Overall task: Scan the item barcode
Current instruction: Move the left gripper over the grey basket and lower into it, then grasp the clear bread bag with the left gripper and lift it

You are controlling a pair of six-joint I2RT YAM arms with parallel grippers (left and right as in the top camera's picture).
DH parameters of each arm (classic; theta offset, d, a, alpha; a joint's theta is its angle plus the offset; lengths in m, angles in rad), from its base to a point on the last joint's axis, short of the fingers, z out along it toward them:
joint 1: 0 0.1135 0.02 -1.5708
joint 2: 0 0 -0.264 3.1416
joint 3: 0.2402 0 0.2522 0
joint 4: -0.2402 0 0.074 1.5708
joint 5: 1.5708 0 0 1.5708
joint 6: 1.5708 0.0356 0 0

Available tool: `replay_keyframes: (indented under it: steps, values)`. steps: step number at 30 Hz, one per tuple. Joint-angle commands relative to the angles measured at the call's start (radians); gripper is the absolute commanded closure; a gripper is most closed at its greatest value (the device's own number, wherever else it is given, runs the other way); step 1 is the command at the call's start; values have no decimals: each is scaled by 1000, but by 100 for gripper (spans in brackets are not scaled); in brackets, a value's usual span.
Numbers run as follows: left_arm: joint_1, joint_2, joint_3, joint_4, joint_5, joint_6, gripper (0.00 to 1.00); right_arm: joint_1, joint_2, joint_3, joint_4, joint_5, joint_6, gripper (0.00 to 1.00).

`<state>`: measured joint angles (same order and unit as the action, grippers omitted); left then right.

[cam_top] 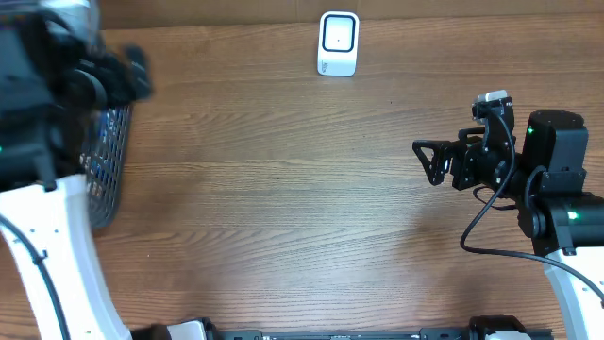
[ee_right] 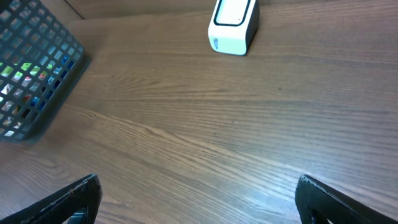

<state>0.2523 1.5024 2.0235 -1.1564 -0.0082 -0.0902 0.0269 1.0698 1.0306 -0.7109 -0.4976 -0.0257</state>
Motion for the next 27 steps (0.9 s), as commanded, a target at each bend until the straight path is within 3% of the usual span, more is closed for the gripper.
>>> replay_keyframes:
  steps: [1,9,15,18,27]
  values:
    - [111,74,109,-42,-215,-208,0,6,-4,27,-6,-9,3,0]
    - [362,270,117,-133,-167,-278,8,6,-4,27,-18,-10,4,0]
    - [397,414,117,-167,-158,-280,6,6,-4,27,-36,-9,4,0]
    - [398,517,117,-194,-159,-277,0,6,-3,27,-36,-8,3,0]
    - [398,718,117,-193,-161,-277,0,6,-3,27,-35,34,4,0]
